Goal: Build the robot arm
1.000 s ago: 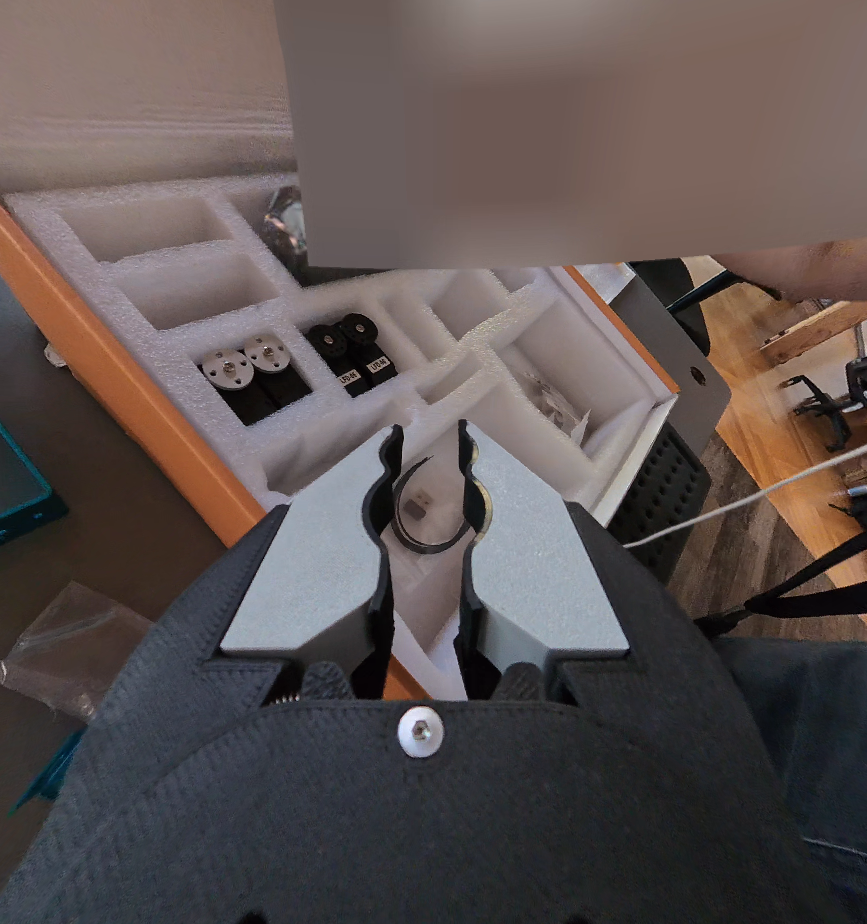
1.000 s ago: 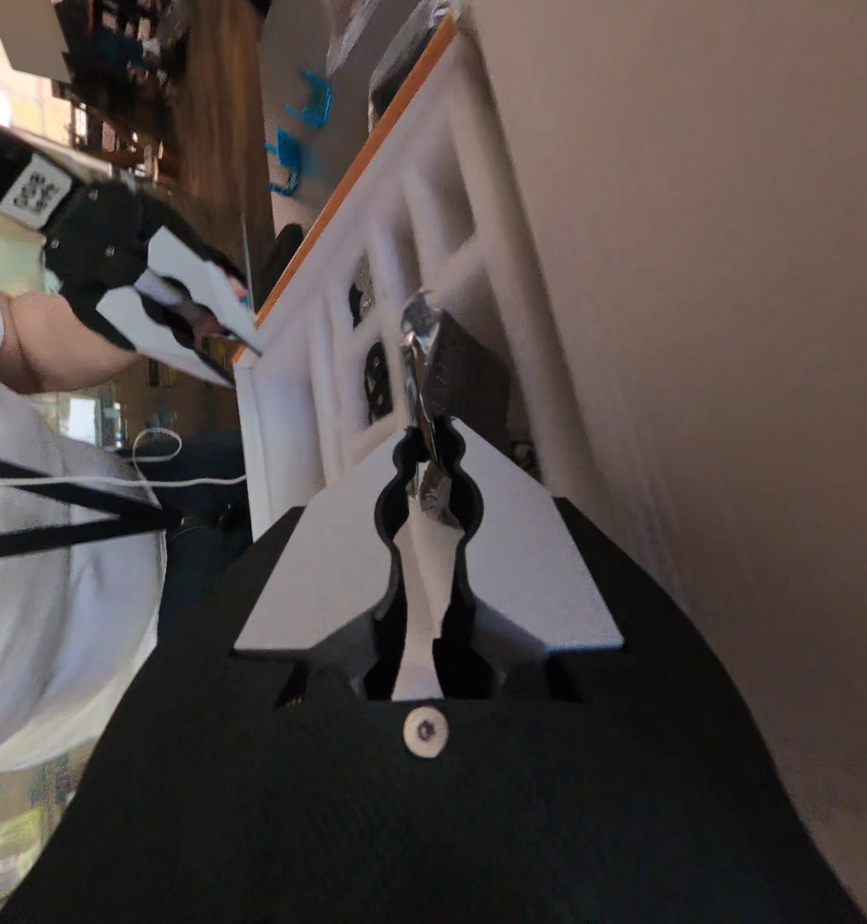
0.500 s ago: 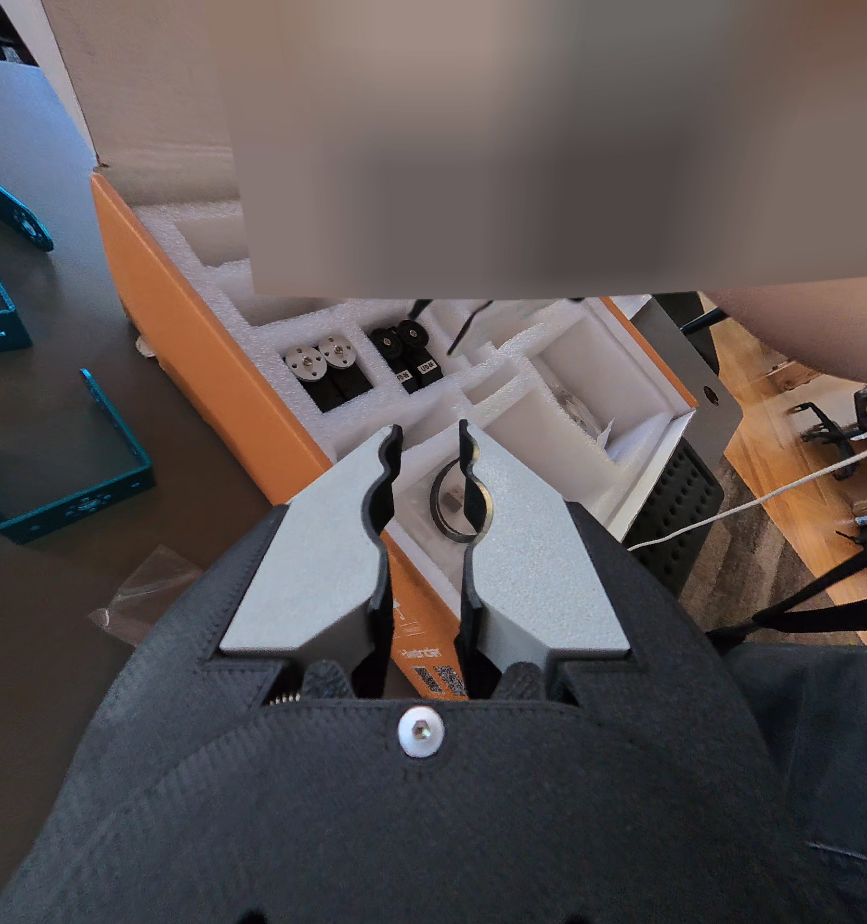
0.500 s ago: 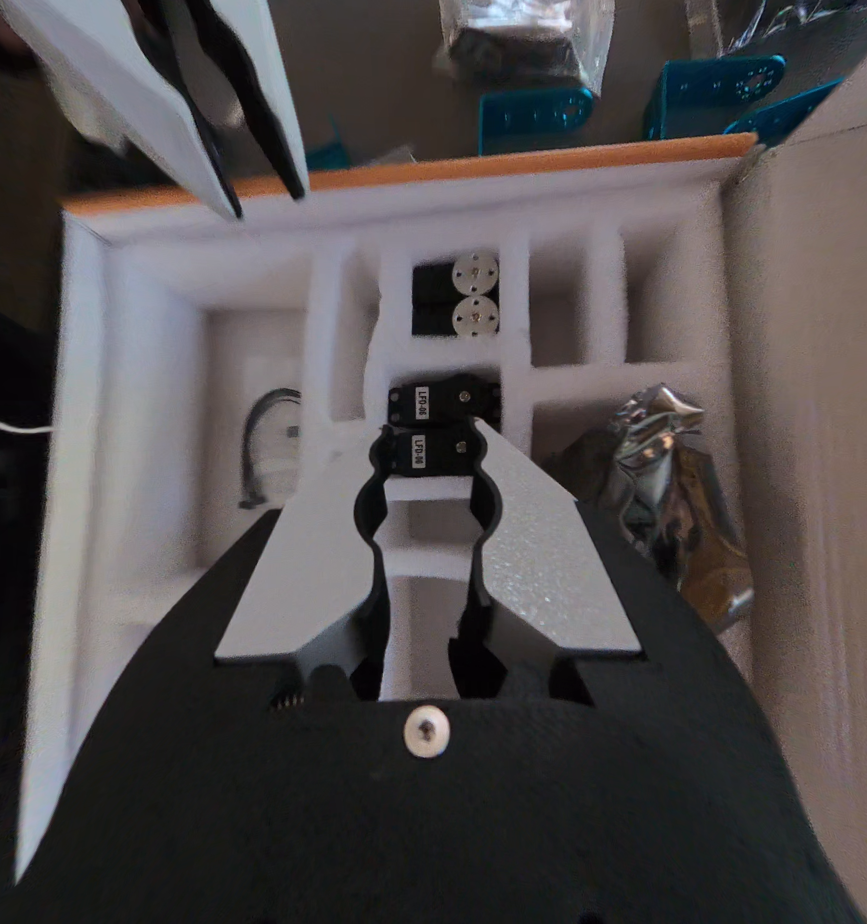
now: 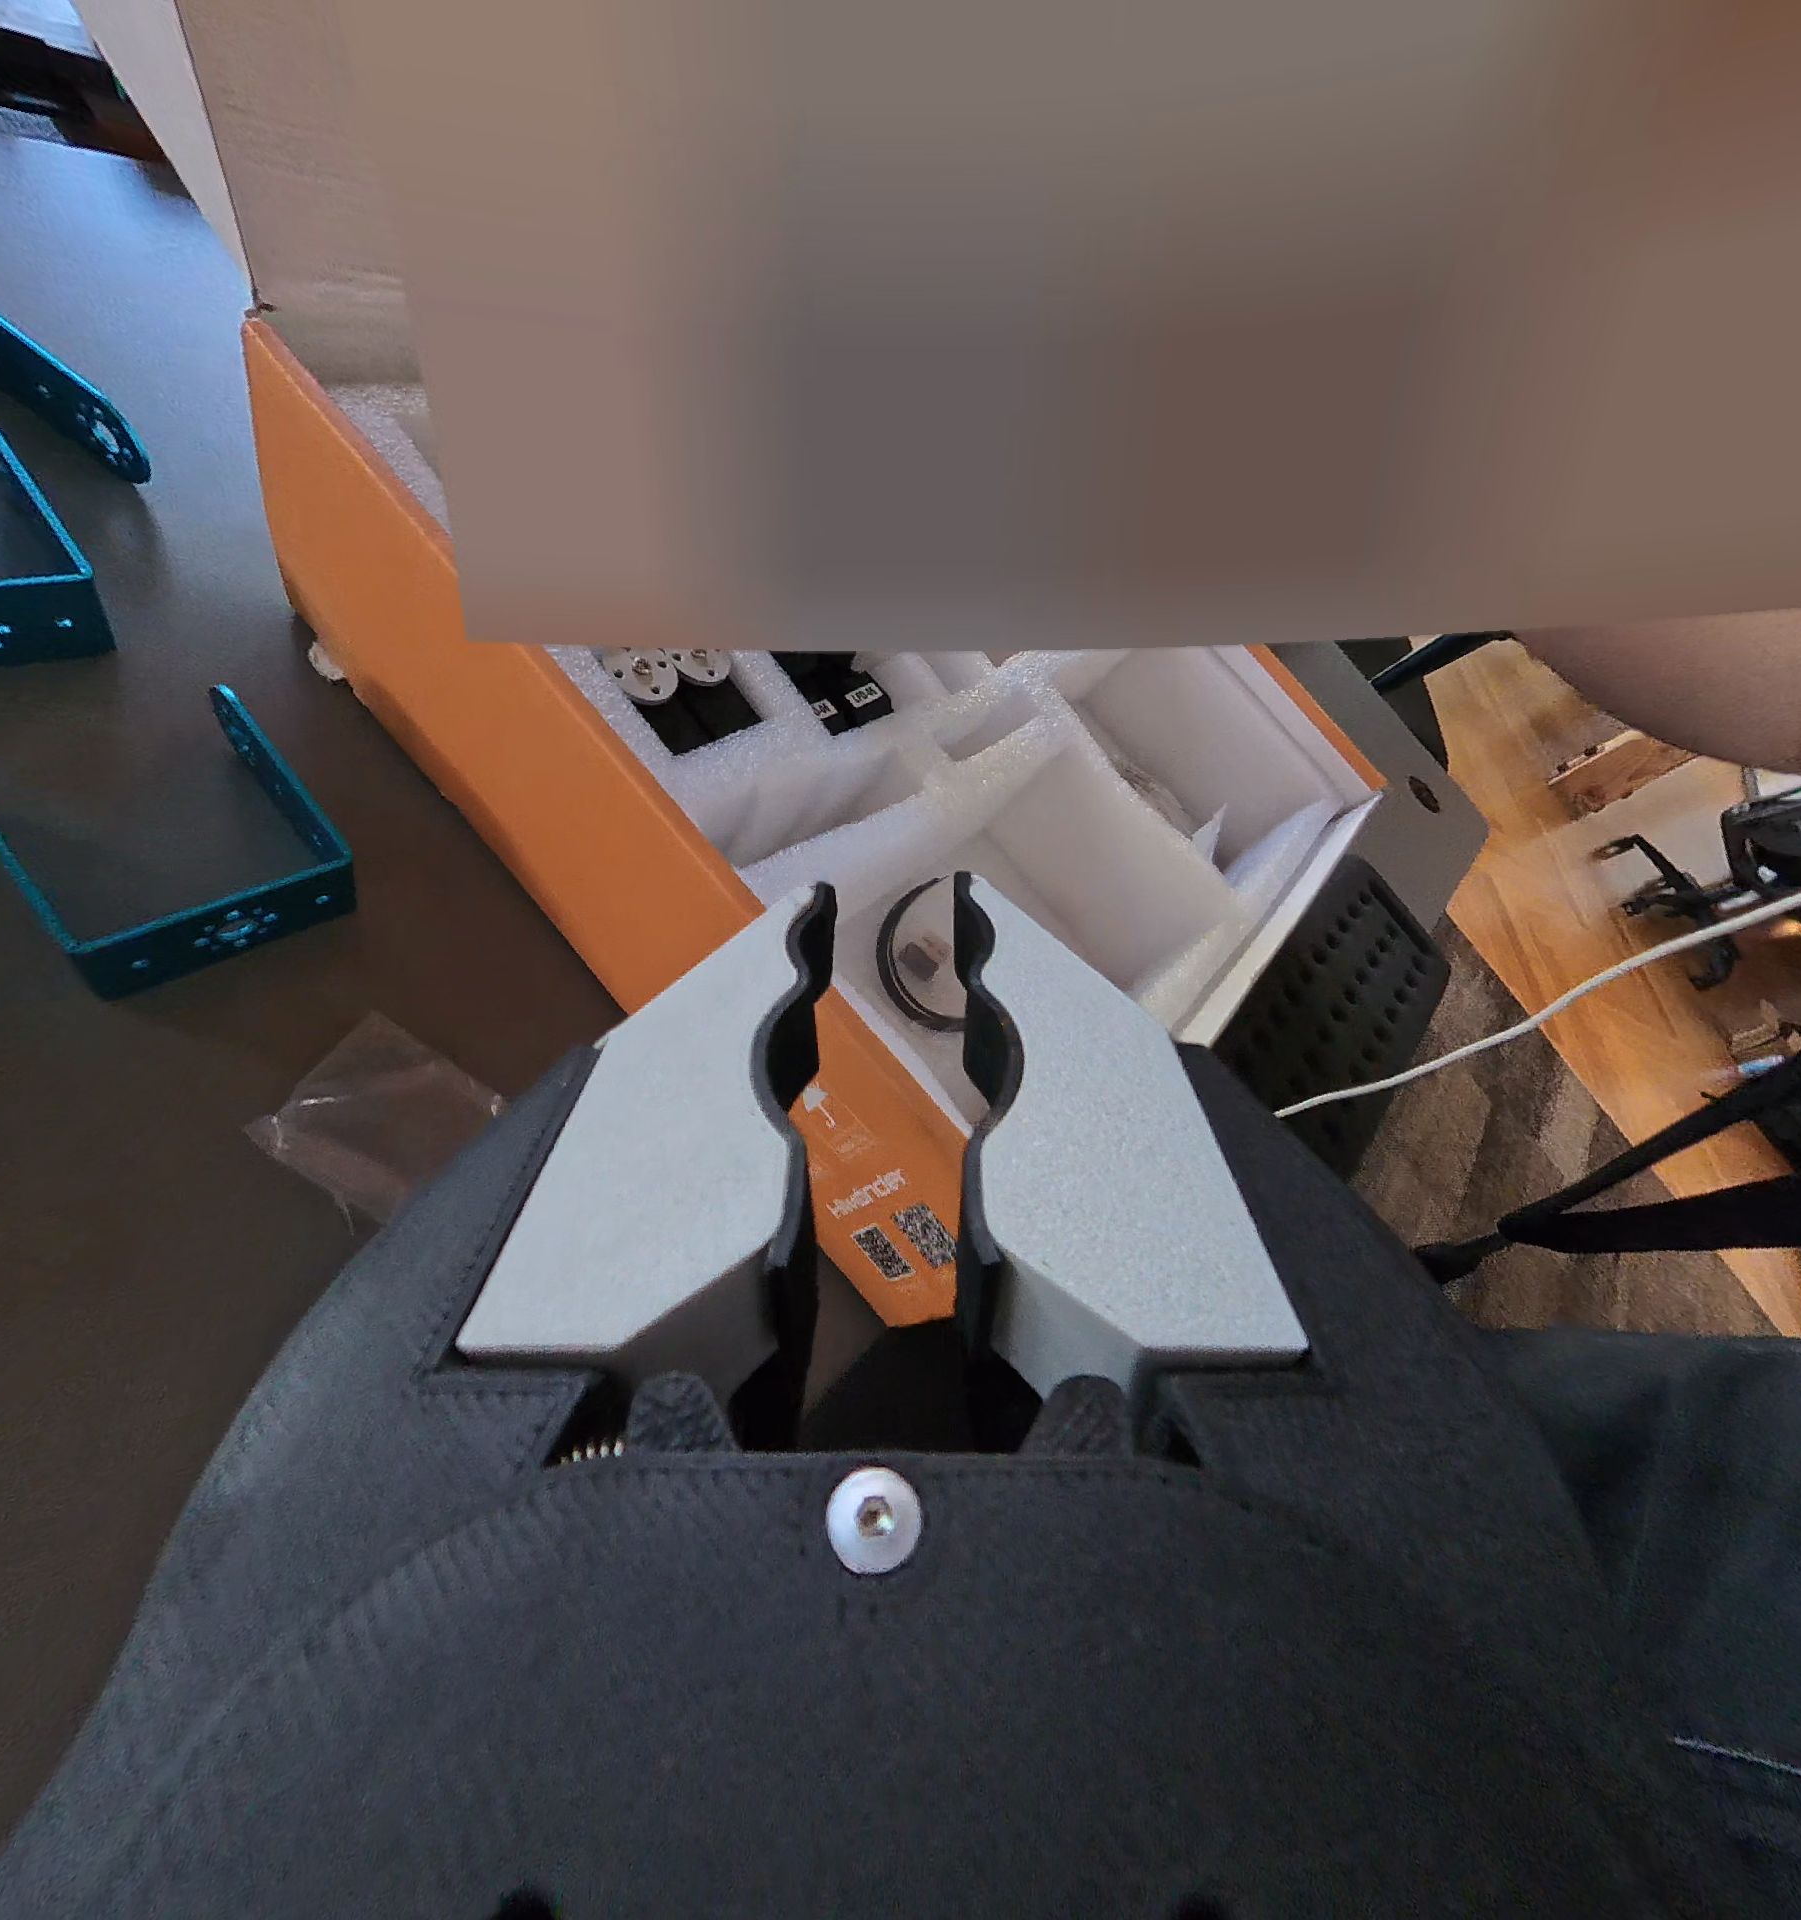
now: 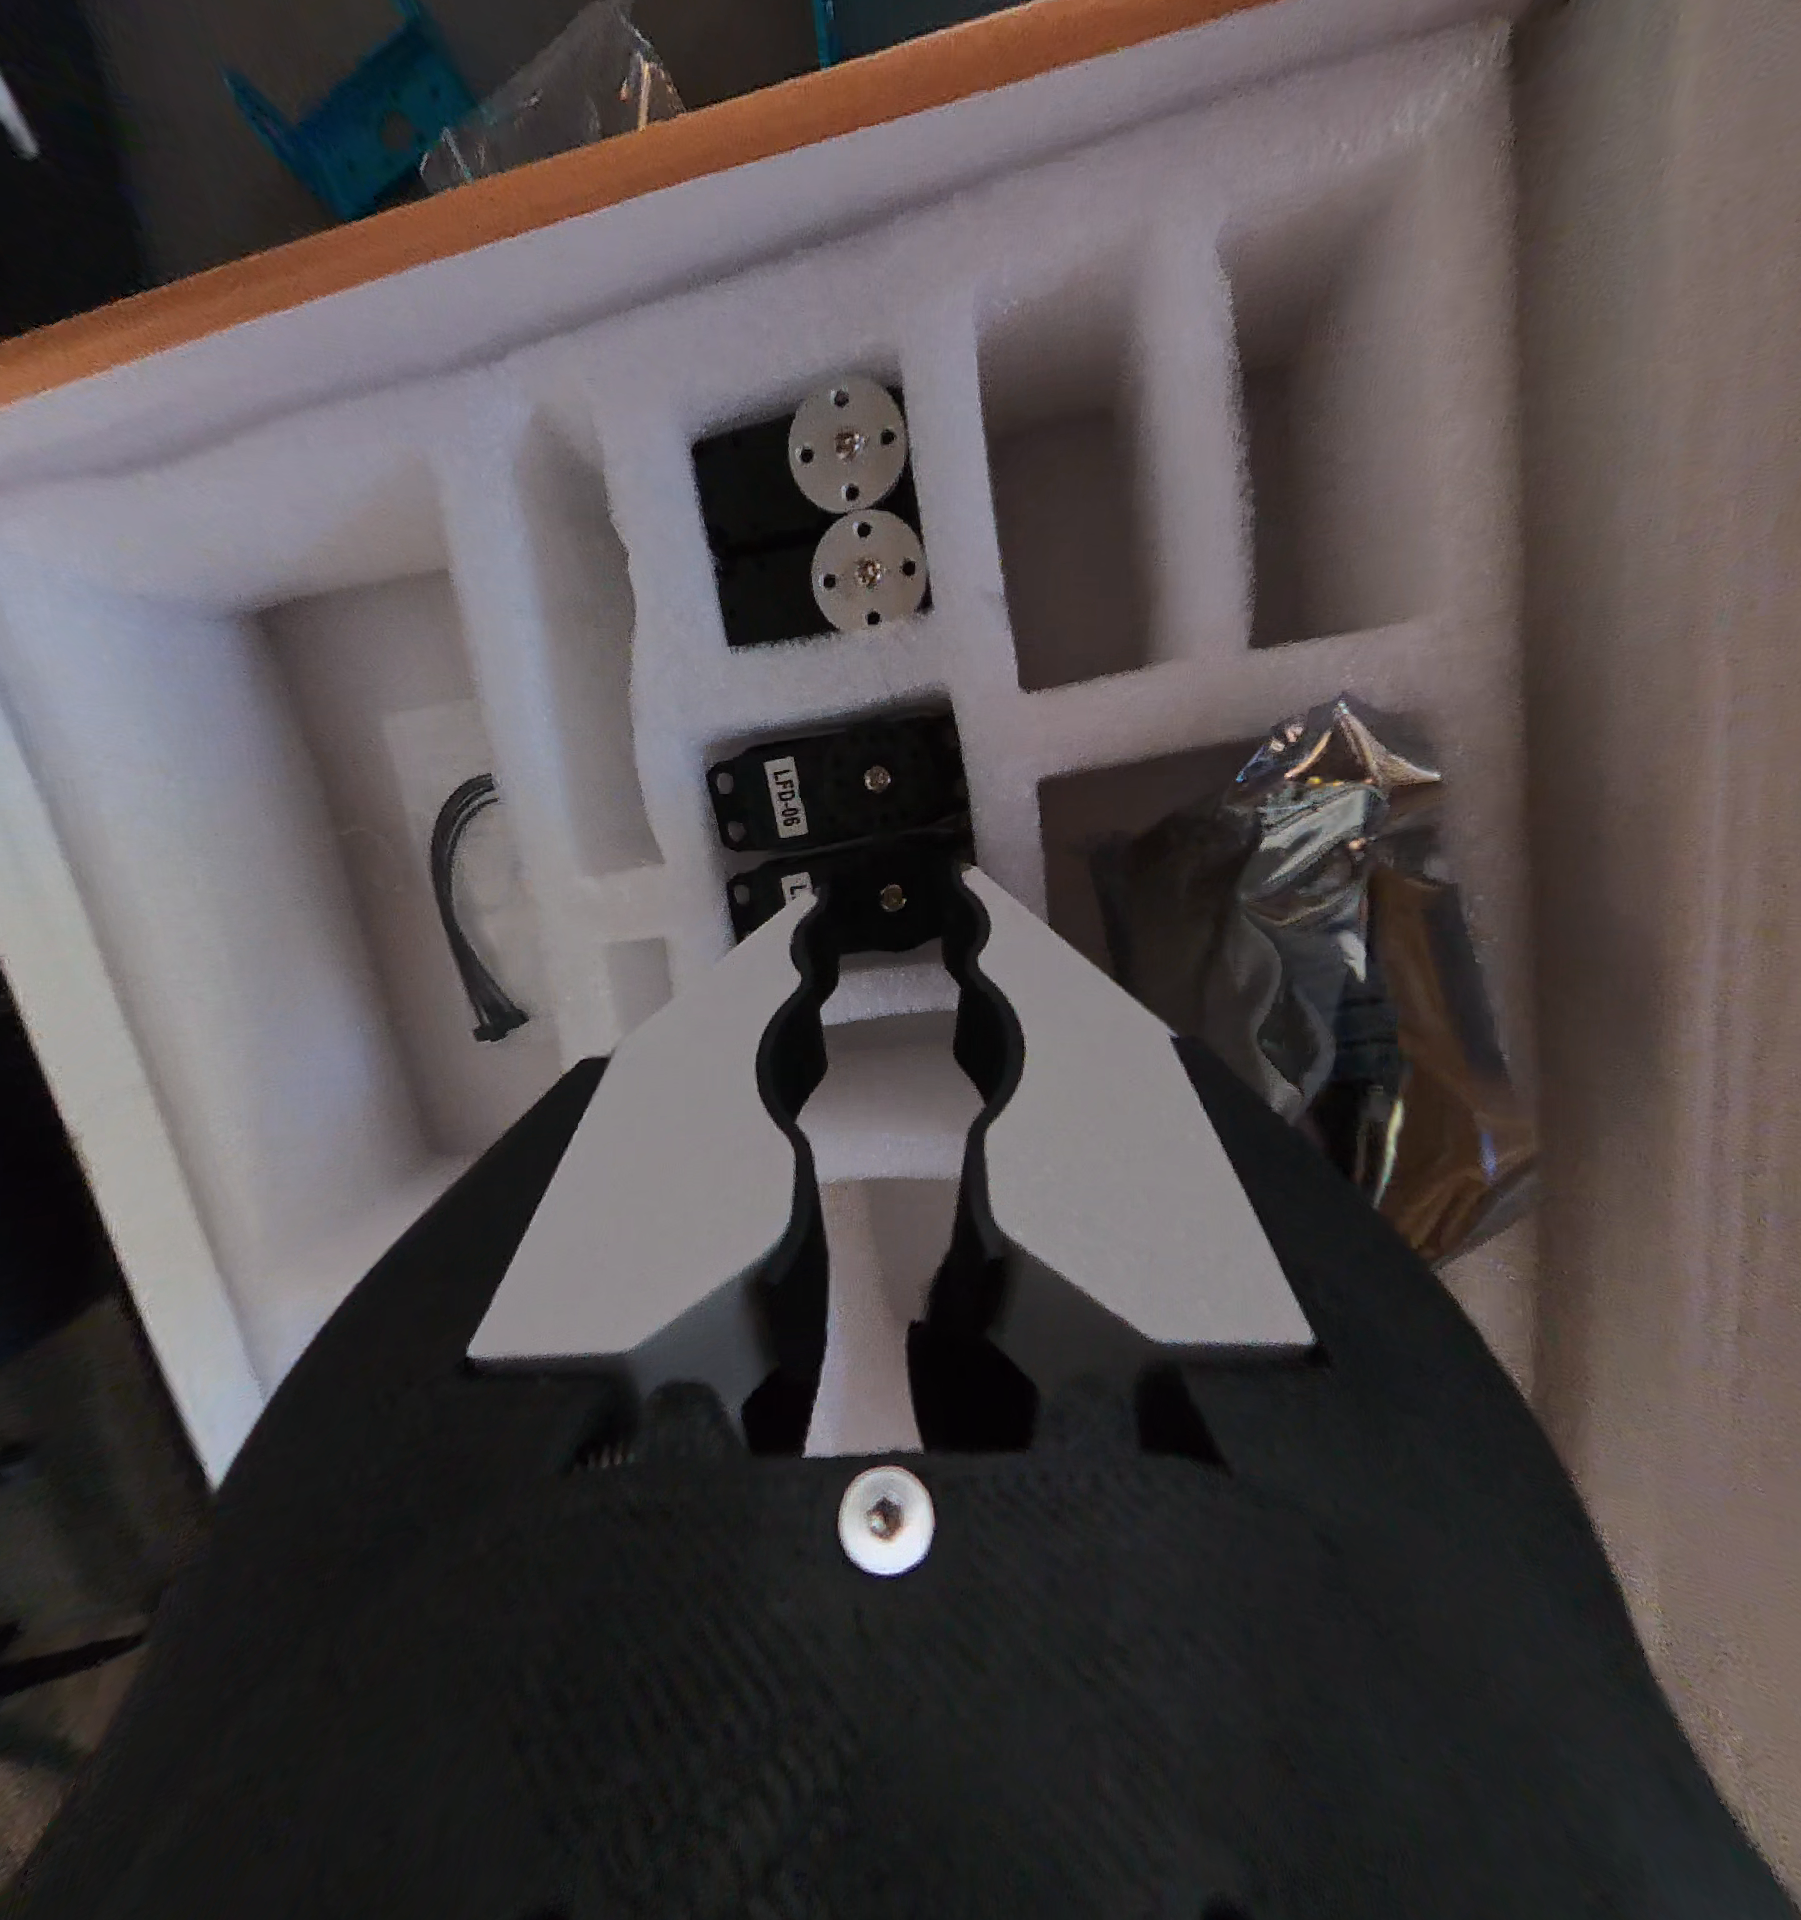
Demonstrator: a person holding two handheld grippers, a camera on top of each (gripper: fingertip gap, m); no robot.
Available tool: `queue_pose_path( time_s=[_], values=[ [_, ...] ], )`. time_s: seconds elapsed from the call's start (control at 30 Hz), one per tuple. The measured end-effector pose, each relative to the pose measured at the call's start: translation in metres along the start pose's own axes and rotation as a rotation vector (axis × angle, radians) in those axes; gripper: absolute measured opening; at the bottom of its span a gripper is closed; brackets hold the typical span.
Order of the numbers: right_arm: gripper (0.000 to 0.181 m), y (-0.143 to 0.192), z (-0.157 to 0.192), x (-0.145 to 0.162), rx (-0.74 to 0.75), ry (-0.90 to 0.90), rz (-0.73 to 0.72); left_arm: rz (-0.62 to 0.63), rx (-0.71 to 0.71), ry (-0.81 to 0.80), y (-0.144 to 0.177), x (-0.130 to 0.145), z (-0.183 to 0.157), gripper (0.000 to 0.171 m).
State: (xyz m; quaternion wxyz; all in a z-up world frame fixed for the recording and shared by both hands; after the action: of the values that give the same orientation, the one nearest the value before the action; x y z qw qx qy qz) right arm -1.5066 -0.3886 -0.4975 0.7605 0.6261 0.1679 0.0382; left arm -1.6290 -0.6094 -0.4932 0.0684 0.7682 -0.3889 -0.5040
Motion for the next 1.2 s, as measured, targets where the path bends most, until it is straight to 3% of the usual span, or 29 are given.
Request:
queue_pose_path(
  time_s=[0.3,0.43,0.47,0.5,0.57,0.63,0.73,0.83,0.97,1.1,1.2],
  values=[
    [0.018,0.011,0.026,0.010,0.205,0.034,-0.016,-0.011,-0.024,0.005,0.029,0.022,-0.003,0.022],
    [0.017,0.012,0.014,0.016,0.091,-0.091,-0.086,-0.018,-0.017,0.000,0.033,0.026,-0.009,0.022],
    [0.009,0.014,0.010,0.017,0.043,-0.121,-0.105,-0.014,-0.015,-0.005,0.033,0.028,-0.010,0.022],
    [0.000,0.022,0.005,0.014,0.025,-0.142,-0.185,-0.009,-0.013,-0.011,0.033,0.029,-0.012,0.022],
    [0.000,0.047,-0.006,0.006,-0.067,-0.213,-0.366,-0.005,-0.005,-0.018,0.031,0.030,-0.015,0.022],
    [0.000,0.057,-0.010,0.004,-0.111,-0.224,-0.296,-0.002,0.007,-0.022,0.029,0.029,-0.019,0.023],
    [0.000,0.043,0.004,0.005,-0.134,-0.299,-0.133,-0.010,0.017,-0.034,0.026,0.025,-0.025,0.023],
    [0.013,0.025,0.022,0.013,0.067,-0.384,-0.041,-0.024,0.027,-0.030,0.025,0.024,-0.031,0.023],
    [0.026,0.012,0.036,0.011,0.187,-0.499,-0.134,-0.026,0.048,-0.006,0.023,0.026,-0.034,0.022],
    [0.024,0.001,0.037,0.009,0.242,-0.593,-0.092,-0.037,0.083,0.002,0.014,0.024,-0.036,0.021],
    [0.026,0.002,0.038,0.002,0.253,-0.636,0.025,-0.046,0.083,-0.072,0.001,0.017,-0.041,0.021]
  ],
)
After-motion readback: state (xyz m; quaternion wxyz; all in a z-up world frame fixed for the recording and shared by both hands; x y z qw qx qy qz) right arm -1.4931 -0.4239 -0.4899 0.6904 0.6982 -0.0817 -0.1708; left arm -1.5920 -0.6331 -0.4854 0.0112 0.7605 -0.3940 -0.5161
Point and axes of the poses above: each gripper's, where its closed fingertips meet, y back along the fingers, x out of its underside, z = x × y across the jaws, the point moved 10 cm from there along y, back along the fingers, and after that the axes turned 8 degrees about z, right-handed, at the moved point
